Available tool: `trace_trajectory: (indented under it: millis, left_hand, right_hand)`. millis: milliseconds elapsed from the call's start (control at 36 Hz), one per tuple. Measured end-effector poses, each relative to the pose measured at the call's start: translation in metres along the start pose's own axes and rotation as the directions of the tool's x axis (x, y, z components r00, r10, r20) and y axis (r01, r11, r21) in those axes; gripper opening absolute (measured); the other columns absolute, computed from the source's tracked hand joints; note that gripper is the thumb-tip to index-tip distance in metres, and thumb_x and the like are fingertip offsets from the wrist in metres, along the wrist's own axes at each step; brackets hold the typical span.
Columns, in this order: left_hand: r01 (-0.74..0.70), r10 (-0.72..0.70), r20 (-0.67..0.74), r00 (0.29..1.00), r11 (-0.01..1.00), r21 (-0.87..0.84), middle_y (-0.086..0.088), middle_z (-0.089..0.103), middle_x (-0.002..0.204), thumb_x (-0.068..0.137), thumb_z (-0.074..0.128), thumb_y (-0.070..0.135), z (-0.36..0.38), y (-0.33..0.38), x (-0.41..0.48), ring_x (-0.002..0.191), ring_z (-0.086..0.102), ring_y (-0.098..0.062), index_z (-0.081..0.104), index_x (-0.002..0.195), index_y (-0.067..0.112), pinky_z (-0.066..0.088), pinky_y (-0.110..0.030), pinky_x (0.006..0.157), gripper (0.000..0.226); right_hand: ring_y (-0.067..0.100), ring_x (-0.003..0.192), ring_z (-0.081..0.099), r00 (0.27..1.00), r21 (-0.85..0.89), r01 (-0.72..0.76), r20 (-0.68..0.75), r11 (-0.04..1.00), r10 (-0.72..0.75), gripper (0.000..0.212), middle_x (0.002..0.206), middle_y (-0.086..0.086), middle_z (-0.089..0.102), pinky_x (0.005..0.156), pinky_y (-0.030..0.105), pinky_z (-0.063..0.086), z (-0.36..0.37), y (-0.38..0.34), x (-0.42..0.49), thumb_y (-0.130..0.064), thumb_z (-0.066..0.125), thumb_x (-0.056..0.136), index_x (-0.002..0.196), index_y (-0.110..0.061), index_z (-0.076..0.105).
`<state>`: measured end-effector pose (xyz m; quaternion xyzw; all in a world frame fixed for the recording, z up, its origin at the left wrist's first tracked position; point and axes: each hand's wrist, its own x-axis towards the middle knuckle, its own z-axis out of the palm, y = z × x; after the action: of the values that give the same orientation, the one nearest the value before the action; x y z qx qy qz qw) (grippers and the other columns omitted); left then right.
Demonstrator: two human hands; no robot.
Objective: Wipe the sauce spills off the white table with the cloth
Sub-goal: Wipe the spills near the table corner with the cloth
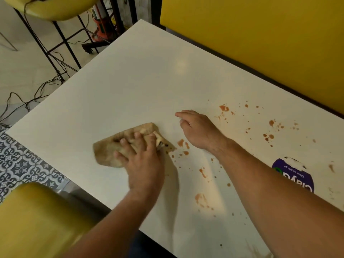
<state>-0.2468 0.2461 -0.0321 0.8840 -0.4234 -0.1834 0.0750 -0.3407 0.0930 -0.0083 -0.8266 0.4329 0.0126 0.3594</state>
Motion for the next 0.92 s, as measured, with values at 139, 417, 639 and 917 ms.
trace_trajectory:
  millis: [139,417,639,917]
  left_hand:
    - [-0.416,0.403,0.115,0.908,0.900,0.129,-0.013,0.033,0.155,0.099,0.032,0.041,0.019,0.011,-0.026,0.142,0.016,-0.050,0.039,0.147,0.023,0.010,-0.069,0.111,0.052]
    - [-0.772,0.726,0.262,0.636,0.593,0.229,0.006,0.034,0.156,0.095,0.034,0.051,-0.013,-0.089,0.003,0.146,0.024,-0.027,0.043,0.144,0.035,0.021,-0.052,0.115,0.052]
    - [-0.463,0.458,0.074,0.886,0.863,0.203,-0.004,0.040,0.152,0.099,0.014,0.057,-0.032,-0.126,-0.009,0.143,0.026,-0.038,0.052,0.139,0.024,0.022,-0.056,0.113,0.065]
    - [-0.026,0.028,-0.047,0.999,0.999,0.045,-0.018,0.020,0.159,0.101,0.039,0.044,0.008,-0.041,-0.035,0.145,0.003,-0.048,0.033,0.150,0.020,0.001,-0.064,0.115,0.055]
  right_hand:
    - [0.009,0.140,0.029,1.000,0.002,0.019,-0.011,1.000,-0.019,0.043,0.151,-0.005,0.039,0.117,0.031,0.022,-0.002,0.004,-0.009,-0.021,0.031,0.101,0.142,-0.022,0.046]
    - [0.010,0.145,0.018,0.999,-0.048,0.040,0.027,0.998,-0.039,0.043,0.154,-0.007,0.034,0.114,0.022,0.011,0.002,-0.003,-0.009,-0.021,0.030,0.103,0.143,-0.025,0.044]
    - [0.008,0.145,0.017,0.997,-0.078,0.058,0.051,0.995,-0.054,0.043,0.155,-0.009,0.032,0.114,0.023,0.012,0.009,-0.009,-0.008,-0.022,0.030,0.103,0.143,-0.027,0.044]
    - [0.010,0.145,0.017,0.995,-0.117,0.073,0.074,0.990,-0.065,0.043,0.156,-0.007,0.029,0.118,0.030,0.016,0.022,-0.012,-0.016,-0.026,0.030,0.103,0.145,-0.027,0.041]
